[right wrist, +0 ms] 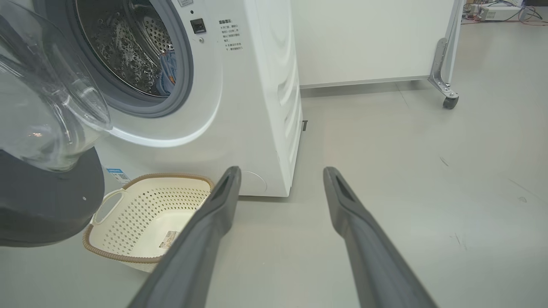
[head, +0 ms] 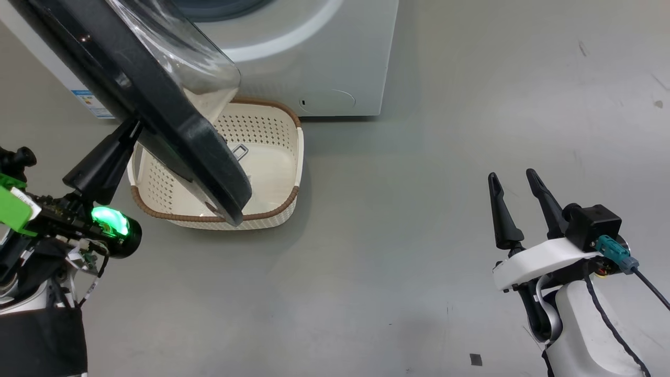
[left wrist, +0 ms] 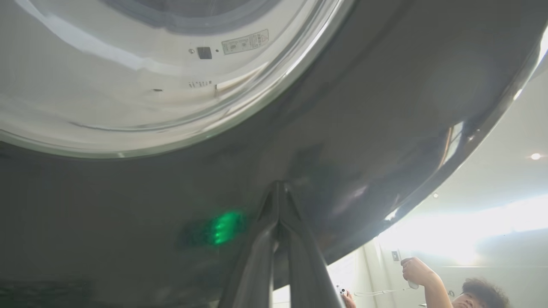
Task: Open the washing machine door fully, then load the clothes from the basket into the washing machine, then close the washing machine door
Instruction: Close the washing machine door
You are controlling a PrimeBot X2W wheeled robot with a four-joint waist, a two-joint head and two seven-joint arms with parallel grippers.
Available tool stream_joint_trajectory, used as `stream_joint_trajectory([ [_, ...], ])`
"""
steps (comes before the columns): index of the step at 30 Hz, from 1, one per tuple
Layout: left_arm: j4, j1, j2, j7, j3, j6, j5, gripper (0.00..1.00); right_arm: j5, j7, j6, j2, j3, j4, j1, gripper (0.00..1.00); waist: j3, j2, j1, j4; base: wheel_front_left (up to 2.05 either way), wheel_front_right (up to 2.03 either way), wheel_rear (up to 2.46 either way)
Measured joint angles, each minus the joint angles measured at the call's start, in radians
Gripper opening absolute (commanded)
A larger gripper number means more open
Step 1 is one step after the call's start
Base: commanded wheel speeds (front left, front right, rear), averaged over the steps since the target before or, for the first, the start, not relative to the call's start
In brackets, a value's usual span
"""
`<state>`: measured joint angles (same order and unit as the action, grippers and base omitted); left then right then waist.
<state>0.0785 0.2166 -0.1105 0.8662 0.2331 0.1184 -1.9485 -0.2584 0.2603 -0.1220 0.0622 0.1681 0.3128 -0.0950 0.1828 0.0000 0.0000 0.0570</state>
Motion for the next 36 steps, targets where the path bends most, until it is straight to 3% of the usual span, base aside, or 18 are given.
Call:
stream_joint_trajectory([
  [25, -0.022, 0.183, 0.024, -0.102, 0.038, 0.005, 0.109, 0.0, -0.006, 0.0, 0.001, -0.006, -0.007, -0.042, -0.049, 1.0, 0.129, 0.0, 0.0, -0.203, 0.0, 0.0, 0.0],
  [36, 0.024, 0.239, 0.032, -0.111, 0.035, 0.005, 0.118, 0.0, -0.013, 0.0, 0.011, -0.009, -0.04, -0.055, -0.068, 1.0, 0.178, 0.0, 0.0, -0.241, 0.0, 0.0, 0.0],
])
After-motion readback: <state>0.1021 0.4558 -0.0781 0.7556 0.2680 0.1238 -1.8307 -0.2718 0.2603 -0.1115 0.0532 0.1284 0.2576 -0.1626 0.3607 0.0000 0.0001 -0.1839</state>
